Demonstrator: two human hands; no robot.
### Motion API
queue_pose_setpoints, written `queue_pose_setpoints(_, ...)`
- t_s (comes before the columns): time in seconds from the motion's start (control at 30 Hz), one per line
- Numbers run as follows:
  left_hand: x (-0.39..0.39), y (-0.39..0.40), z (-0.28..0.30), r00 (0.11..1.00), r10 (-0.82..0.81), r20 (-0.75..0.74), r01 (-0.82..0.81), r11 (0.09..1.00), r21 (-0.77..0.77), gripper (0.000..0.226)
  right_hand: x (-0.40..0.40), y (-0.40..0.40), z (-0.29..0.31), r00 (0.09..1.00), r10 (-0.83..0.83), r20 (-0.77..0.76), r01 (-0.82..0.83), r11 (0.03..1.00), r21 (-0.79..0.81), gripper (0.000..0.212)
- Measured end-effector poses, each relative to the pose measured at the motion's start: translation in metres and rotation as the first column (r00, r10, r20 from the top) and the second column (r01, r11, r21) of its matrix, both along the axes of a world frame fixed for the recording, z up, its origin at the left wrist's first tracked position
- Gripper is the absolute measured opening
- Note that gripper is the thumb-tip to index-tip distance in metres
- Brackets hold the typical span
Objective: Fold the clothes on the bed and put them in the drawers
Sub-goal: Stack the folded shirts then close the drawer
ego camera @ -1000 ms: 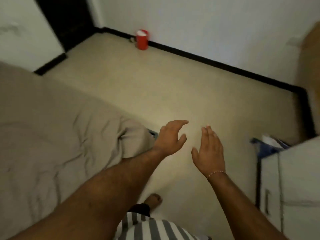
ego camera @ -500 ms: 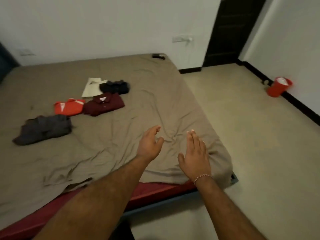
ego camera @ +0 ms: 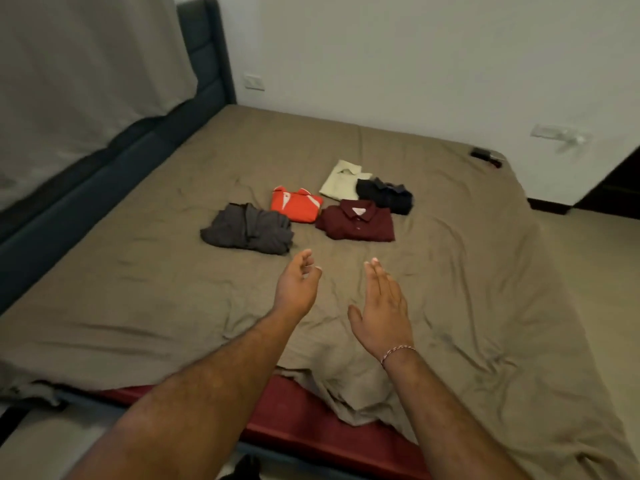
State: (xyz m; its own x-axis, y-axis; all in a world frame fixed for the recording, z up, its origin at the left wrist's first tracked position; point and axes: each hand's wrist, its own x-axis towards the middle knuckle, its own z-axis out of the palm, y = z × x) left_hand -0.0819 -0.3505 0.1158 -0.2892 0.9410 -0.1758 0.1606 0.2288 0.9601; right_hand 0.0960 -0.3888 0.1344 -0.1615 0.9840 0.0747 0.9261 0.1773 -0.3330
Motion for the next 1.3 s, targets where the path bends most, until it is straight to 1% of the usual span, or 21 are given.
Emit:
queue_pose_setpoints(0.13, -0.09, 0.046, 0.002, 0.998, 0.064, 0.023, -0.064, 0.998, -0.012, 0.043, -0.102, 0.064, 0.004, 0.996, 0.084, 0.017, -0.084, 0.996, 0.005, 0.088)
queue_pose_setpoints(0.23, -0.129, 0.067, 0.005, 0.993, 0.106, 0.049, -0.105, 0.994, -0.013, 0.043, -0.147, 0.104, 0.002, 0.992, 0.12, 0.027, -0.12, 0.993, -0.017, 0.088)
queue_pose_setpoints(0.37, -0.163, 0.094, -0.002, 0.981, 0.17, 0.094, -0.169, 0.985, -0.026, 0.044, -0.183, 0.156, -0.014, 0.983, 0.184, 0.025, -0.183, 0.982, -0.052, 0.087)
queue_pose_setpoints(0.53, -0.182, 0.133, -0.039, 0.972, 0.207, 0.114, -0.206, 0.978, -0.019, 0.043, -0.195, 0.242, -0.061, 0.964, 0.26, 0.063, -0.253, 0.963, -0.096, 0.085)
queue_pose_setpoints(0.63, -0.182, 0.18, -0.081, 0.947, 0.287, 0.147, -0.291, 0.957, 0.006, 0.039, -0.195, 0.32, -0.113, 0.948, 0.306, 0.084, -0.297, 0.949, -0.11, 0.084)
queue_pose_setpoints(0.73, -0.172, 0.234, -0.12, 0.909, 0.363, 0.207, -0.371, 0.929, 0.001, 0.038, -0.196, 0.383, -0.164, 0.945, 0.323, 0.059, -0.312, 0.939, -0.145, 0.083)
queue_pose_setpoints(0.77, -0.164, 0.254, -0.133, 0.889, 0.392, 0.237, -0.401, 0.916, -0.009, 0.037, -0.195, 0.401, -0.182, 0.941, 0.334, 0.054, -0.322, 0.934, -0.155, 0.083)
queue_pose_setpoints(0.83, -0.144, 0.295, -0.161, 0.814, 0.476, 0.333, -0.478, 0.874, -0.084, 0.031, -0.188, 0.435, -0.216, 0.936, 0.345, 0.064, -0.329, 0.927, -0.182, 0.085)
queue_pose_setpoints(0.9, -0.121, 0.318, -0.177, 0.749, 0.525, 0.405, -0.504, 0.847, -0.167, 0.026, -0.178, 0.451, -0.237, 0.939, 0.34, 0.054, -0.322, 0.923, -0.21, 0.087)
queue_pose_setpoints(0.93, -0.11, 0.329, -0.186, 0.732, 0.537, 0.42, -0.504, 0.841, -0.196, 0.025, -0.172, 0.458, -0.246, 0.94, 0.339, 0.036, -0.323, 0.919, -0.227, 0.087)
queue_pose_setpoints(1.1, -0.086, 0.358, -0.217, 0.716, 0.553, 0.426, -0.489, 0.833, -0.259, 0.028, -0.153, 0.482, -0.283, 0.94, 0.342, -0.016, -0.331, 0.896, -0.297, 0.086)
queue_pose_setpoints(1.23, -0.091, 0.369, -0.236, 0.681, 0.608, 0.408, -0.519, 0.794, -0.316, 0.027, -0.159, 0.496, -0.307, 0.937, 0.338, -0.082, -0.345, 0.87, -0.352, 0.085)
queue_pose_setpoints(1.3, -0.1, 0.373, -0.242, 0.666, 0.625, 0.407, -0.527, 0.78, -0.336, 0.021, -0.17, 0.504, -0.314, 0.95, 0.263, -0.166, -0.307, 0.875, -0.375, 0.084)
